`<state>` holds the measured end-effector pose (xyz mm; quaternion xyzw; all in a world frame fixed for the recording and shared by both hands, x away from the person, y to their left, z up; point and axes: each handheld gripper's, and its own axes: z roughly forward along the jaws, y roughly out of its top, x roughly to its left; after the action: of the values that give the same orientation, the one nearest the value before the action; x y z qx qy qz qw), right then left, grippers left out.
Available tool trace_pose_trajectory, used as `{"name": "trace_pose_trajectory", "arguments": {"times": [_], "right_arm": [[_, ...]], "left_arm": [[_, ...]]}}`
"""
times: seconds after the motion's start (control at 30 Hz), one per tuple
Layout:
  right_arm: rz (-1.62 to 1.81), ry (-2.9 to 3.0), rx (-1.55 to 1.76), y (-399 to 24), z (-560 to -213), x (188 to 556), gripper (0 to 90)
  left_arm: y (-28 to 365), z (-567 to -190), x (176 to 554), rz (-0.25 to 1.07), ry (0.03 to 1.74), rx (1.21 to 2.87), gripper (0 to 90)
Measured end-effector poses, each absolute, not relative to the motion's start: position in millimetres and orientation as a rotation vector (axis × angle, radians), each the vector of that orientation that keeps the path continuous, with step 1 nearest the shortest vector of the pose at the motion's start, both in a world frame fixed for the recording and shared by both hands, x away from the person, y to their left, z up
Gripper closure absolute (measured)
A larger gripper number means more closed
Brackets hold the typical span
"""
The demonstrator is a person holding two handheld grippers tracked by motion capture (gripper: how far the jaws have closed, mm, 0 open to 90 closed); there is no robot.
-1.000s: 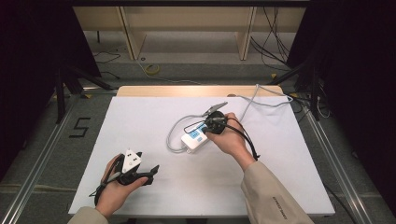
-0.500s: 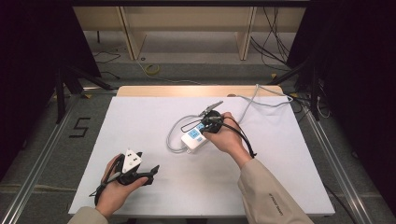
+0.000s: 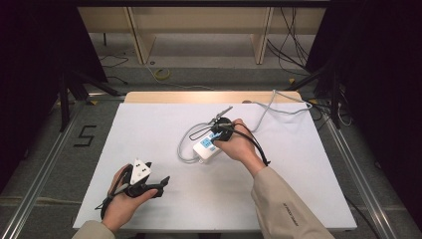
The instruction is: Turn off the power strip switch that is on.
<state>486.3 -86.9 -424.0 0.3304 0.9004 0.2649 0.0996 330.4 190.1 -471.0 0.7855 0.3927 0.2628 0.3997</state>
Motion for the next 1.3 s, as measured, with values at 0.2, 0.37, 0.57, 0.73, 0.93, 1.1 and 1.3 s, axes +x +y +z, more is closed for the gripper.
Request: {"name": "trace_pose_trajectory", "arguments": {"times": [0.2,0.37,0.57,0.73,0.93,1.1,1.3], "right_arm": [[0.759,2.676,1.003,-84.2,-425.6,489.3,90.0],[0.731,2.697,1.003,-82.7,-429.4,492.0,90.0],[0.717,2.710,1.005,-80.5,-431.8,493.8,90.0],[0.700,2.720,1.009,-79.2,-433.8,495.7,90.0],[0.685,2.723,1.014,-77.0,-434.6,497.3,90.0],[0.676,2.728,1.013,-75.2,-435.8,497.6,90.0],[0.654,2.743,1.012,-73.7,-436.8,499.0,90.0]], "left_arm": [[189.9,-471.0,330.4,0.664,0.993,1.989,21.2],[189.8,-471.1,330.3,0.666,0.993,1.991,21.2],[189.5,-471.3,330.3,0.662,0.992,1.994,21.2],[189.5,-471.3,330.2,0.662,0.994,1.994,21.2],[189.5,-471.3,330.4,0.661,0.990,1.995,21.2],[189.7,-471.2,330.3,0.662,0.991,1.995,21.2],[189.7,-471.2,330.5,0.664,0.991,1.992,21.2]]}}
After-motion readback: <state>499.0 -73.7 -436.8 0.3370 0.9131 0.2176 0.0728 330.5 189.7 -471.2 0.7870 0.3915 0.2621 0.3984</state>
